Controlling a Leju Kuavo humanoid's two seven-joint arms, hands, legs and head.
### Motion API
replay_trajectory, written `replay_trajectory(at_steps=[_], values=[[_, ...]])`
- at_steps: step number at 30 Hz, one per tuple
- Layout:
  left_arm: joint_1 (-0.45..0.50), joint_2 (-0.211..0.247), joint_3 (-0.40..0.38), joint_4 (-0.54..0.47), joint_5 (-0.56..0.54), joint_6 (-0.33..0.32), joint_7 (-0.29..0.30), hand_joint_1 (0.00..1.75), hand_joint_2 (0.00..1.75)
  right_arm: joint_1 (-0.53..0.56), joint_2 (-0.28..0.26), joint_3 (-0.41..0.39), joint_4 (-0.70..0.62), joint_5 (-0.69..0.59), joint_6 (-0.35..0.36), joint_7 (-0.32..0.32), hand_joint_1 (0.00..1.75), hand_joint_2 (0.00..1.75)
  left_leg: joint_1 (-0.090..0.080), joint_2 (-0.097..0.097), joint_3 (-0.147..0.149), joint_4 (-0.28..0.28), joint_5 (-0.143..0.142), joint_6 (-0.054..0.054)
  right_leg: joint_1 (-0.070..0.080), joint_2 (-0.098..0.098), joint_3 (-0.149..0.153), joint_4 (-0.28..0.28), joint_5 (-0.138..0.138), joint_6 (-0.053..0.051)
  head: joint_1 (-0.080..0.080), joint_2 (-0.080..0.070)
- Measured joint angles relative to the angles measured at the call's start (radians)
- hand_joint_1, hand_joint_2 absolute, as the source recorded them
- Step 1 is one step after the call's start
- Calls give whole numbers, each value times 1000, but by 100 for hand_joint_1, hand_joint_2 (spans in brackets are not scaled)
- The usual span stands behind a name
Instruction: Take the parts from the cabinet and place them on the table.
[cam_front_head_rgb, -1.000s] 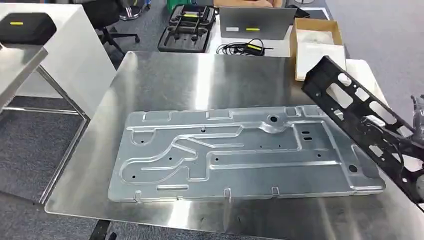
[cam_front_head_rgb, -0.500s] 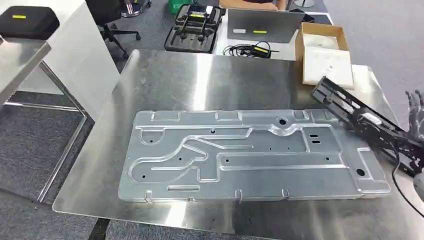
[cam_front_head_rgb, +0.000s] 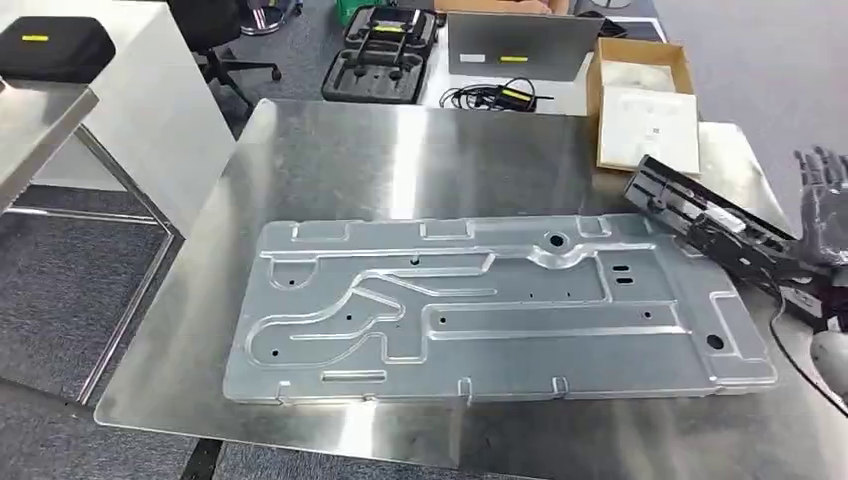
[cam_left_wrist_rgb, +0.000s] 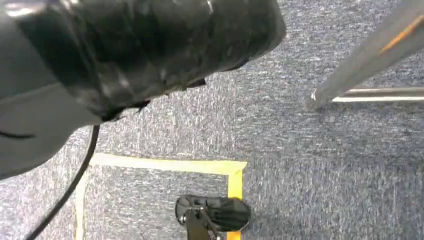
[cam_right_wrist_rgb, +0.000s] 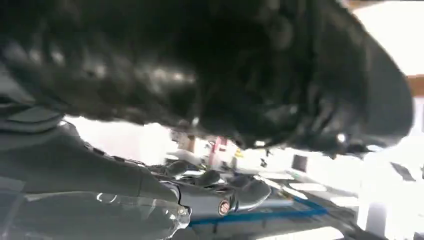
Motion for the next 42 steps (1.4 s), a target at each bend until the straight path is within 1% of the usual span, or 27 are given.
replay_trajectory(at_steps=[1, 3, 5, 7, 9, 10, 13, 15, 16, 17, 19, 20, 22, 24, 25, 26, 29, 30, 32, 34, 35, 36, 37, 38, 40, 41, 42], values=[[-1, 0, 0, 0, 0, 0, 0, 0, 0, -13, 4, 5, -15, 4, 2, 0, 0, 0, 0, 1, -14, 35, -28, -8, -1, -1, 0, 0, 1, -5, -7, 0], [-1, 0, 0, 0, 0, 1, 0, 0, 0, -27, 11, 16, -32, 6, 4, 0, 0, 0, 5, 2, -76, 172, -103, -18, 0, -3, -3, 0, 2, -8, -8, 0], [3, -1, 0, 0, 1, 2, 2, 0, 0, -32, 19, 25, -44, 6, 9, 0, 0, 0, 8, 2, -128, 284, -136, -22, 1, -5, -6, 1, 2, -8, -8, 0], [5, -2, 0, 0, 2, 2, 5, 0, 0, -40, 27, 35, -57, 11, 10, -3, 0, 0, 8, 2, -96, 224, -85, -19, 1, -6, -7, 4, 3, -8, -8, 0], [4, -2, 0, 0, 1, 3, 7, 0, 0, -60, 34, 45, -74, 20, 13, -8, 0, 0, 8, 2, -4, 52, -4, -7, 1, -6, -6, 6, 3, -8, -8, 0], [2, -1, 0, 0, 1, 3, 8, 0, 0, -72, 39, 51, -83, 23, 14, -8, 0, 0, 5, -1, 21, -6, -10, 1, 1, -6, -6, 5, 5, -4, -8, 0], [1, -1, 0, 0, 1, 11, 9, 0, 0, -96, 51, 74, -102, 31, 33, -9, 0, 0, -2, -1, 20, -11, 2, 7, 2, -4, -9, -2, 16, 13, -8, 0], [3, -2, 0, 0, 0, 16, 13, 0, 0, -106, 53, 86, -114, 34, 37, -9, 0, 0, 9, 2, 26, -35, 22, 23, 6, -5, -9, -6, 16, 26, -7, 0], [2, -3, 0, 0, -1, 18, 13, 0, 0, -115, 55, 92, -116, 35, 37, -9, 0, 0, 7, 3, 25, -42, 30, 27, 3, -4, -14, 11, -9, 26, -6, 0], [1, -3, 0, 0, -1, 19, 13, 0, 0, -126, 57, 98, -116, 36, 39, -7, 0, 0, 6, 3, 20, -43, 35, 35, 4, -3, -32, 63, -57, 24, -5, 0], [2, -5, 0, 0, -1, 21, 14, 0, 0, -130, 61, 110, -118, 36, 42, -7, 0, 0, 3, 3, 10, -40, 40, 40, 4, -3, -82, 210, -139, 27, -5, 0], [3, -5, 0, 0, -1, 21, 15, 0, 0, -129, 64, 119, -118, 36, 45, -7, 0, 0, 1, 3, 3, -37, 43, 42, 4, -3, -99, 265, -157, 29, -5, 0], [5, -8, 0, 0, -1, 22, 16, 0, 0, -132, 71, 133, -118, 36, 45, -7, 0, 0, 0, 2, -11, -28, 47, 39, 4, -3, -69, 237, -122, 29, -5, 0], [6, -9, 0, 0, -1, 22, 18, 0, 0, -140, 73, 145, -118, 36, 45, -7, 0, 0, 1, 2, -25, -12, 47, 37, 3, -4, 32, 76, -52, 27, -5, 0], [7, -9, 0, 0, 0, 22, 18, 0, 0, -145, 74, 151, -118, 36, 44, -7, 0, 0, 0, 2, -32, -4, 48, 35, 4, -4, 67, 2, -69, 22, -5, 0], [7, -9, 0, 0, 0, 22, 18, 0, 0, -145, 75, 157, -119, 36, 42, -6, 0, 0, -3, 1, -38, -3, 52, 27, 14, -2, 64, 10, -50, 19, -6, 0], [15, -9, 0, 0, 0, 22, 27, 0, 0, -143, 77, 169, -120, 36, 34, 21, 0, 0, -1, 0, -41, -5, 67, 8, 19, -2, 54, 3, -44, 4, -6, 0], [17, -8, 0, 0, 0, 23, 32, 0, 0, -141, 78, 172, -120, 34, 28, 35, 0, 0, -5, -4, -45, -3, 69, 4, 7, -4, 51, -6, -34, -6, -4, 0], [19, -9, 0, 0, 0, 24, 40, 0, 0, -141, 81, 172, -120, 11, 3, 63, 0, 0, 2, 0, -72, 56, -6, -13, 5, -7, 35, -8, -18, -20, -10, 0], [19, -9, 0, 0, 0, 27, 45, 0, 0, -133, 88, 172, -119, -43, -37, 83, 0, 0, 10, 0, -119, 199, -102, -24, 5, -8, 15, -8, -3, -25, -10, 0], [20, -9, 0, 0, 0, 27, 45, 0, 0, -128, 92, 170, -118, -88, -61, 84, 0, 0, 13, 0, -135, 257, -127, -29, 5, -8, 4, -7, 4, -24, -11, 0], [20, -9, 0, 0, 3, 28, 45, 0, 0, -121, 98, 165, -116, -165, -90, 85, 0, 0, 14, 0, -135, 281, -127, -31, 4, -8, -6, -6, 11, -22, -11, 0], [20, -9, 0, 0, 8, 29, 43, 0, 0, -119, 104, 160, -115, -249, -122, 87, 0, 0, 16, 0, -111, 262, -107, -33, 3, -8, -17, -4, 18, -20, -11, 0], [19, -9, 0, 0, 9, 29, 41, 0, 0, -120, 108, 156, -113, -326, -157, 90, 0, 0, 17, 0, -65, 198, -74, -34, 1, -7, -27, -2, 24, -16, -11, 0], [18, -9, 0, 0, 10, 29, 35, 0, 0, -126, 111, 146, -112, -442, -227, 93, 0, 0, 18, 0, 57, 25, -34, -30, -1, -7, -38, 2, 33, -6, -11, 0], [15, -8, 0, 0, 11, 29, 33, 0, 0, -127, 113, 137, -112, -488, -259, 93, 0, 0, 14, -2, 86, -25, -56, -23, 1, -7, -43, 3, 37, 1, -11, 0], [16, -8, 0, 0, 12, 29, 29, 0, 0, -131, 115, 131, -112, -526, -297, 91, 0, 0, 8, -4, 73, -12, -37, -13, 0, -9, -39, -2, 44, 8, -8, 0]])
